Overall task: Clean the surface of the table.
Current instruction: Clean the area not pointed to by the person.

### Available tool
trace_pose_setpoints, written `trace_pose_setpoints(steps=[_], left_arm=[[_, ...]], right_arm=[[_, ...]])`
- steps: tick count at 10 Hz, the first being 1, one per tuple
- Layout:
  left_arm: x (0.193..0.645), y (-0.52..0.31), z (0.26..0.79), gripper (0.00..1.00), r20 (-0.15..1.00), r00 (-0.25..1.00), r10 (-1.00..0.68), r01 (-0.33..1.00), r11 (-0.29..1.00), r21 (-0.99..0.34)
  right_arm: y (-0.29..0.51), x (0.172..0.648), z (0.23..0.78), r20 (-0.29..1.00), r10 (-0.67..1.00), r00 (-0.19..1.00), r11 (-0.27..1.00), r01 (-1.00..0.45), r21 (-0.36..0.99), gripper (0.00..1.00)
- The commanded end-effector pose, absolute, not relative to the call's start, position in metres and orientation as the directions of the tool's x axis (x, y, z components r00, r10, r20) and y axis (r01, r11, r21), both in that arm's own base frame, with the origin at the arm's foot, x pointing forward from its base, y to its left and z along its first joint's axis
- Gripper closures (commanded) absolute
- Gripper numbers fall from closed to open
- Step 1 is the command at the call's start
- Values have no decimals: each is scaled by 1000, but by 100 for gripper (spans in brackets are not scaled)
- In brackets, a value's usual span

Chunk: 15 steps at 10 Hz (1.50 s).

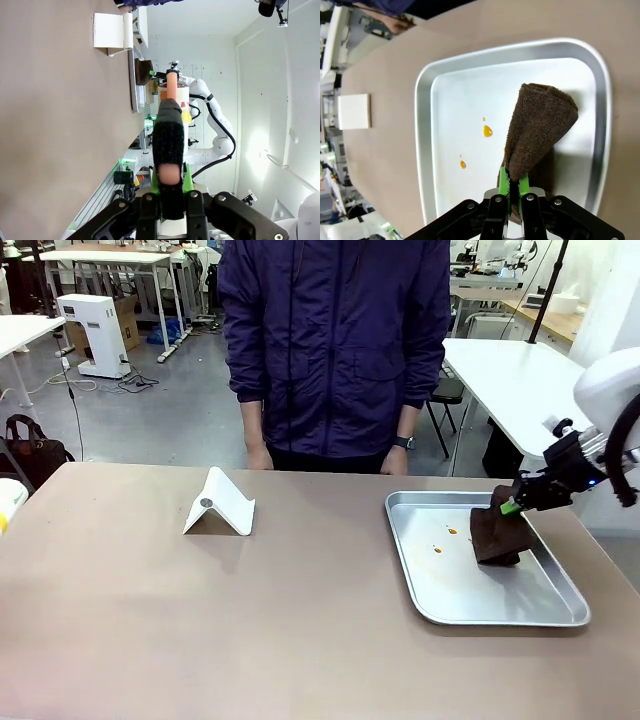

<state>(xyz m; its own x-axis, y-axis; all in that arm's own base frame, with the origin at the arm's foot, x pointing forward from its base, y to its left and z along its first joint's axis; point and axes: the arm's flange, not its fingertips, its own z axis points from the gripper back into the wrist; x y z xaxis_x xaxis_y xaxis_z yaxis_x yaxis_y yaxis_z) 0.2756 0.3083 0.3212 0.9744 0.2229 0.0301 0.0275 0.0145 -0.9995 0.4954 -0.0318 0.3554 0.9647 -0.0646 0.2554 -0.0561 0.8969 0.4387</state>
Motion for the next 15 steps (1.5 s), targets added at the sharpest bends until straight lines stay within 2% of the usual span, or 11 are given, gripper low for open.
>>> trace_pose_setpoints(steps=[1,4,9,11,15], left_arm=[[273,306,327,81,19,975,223,18,6,-1000],[273,306,327,81,19,975,223,18,6,-1000],[273,306,327,81,19,975,223,18,6,-1000],[273,306,327,81,19,975,223,18,6,-1000],[273,306,327,81,19,975,223,18,6,-1000]], right_arm=[[-14,514,333,280,-90,956,866,-64,496,93],[6,525,300,235,-104,966,827,-47,560,93],[42,524,270,161,-30,987,770,-80,633,93],[57,518,269,110,43,993,709,-108,697,93],[80,497,259,23,271,962,682,-209,701,93]])
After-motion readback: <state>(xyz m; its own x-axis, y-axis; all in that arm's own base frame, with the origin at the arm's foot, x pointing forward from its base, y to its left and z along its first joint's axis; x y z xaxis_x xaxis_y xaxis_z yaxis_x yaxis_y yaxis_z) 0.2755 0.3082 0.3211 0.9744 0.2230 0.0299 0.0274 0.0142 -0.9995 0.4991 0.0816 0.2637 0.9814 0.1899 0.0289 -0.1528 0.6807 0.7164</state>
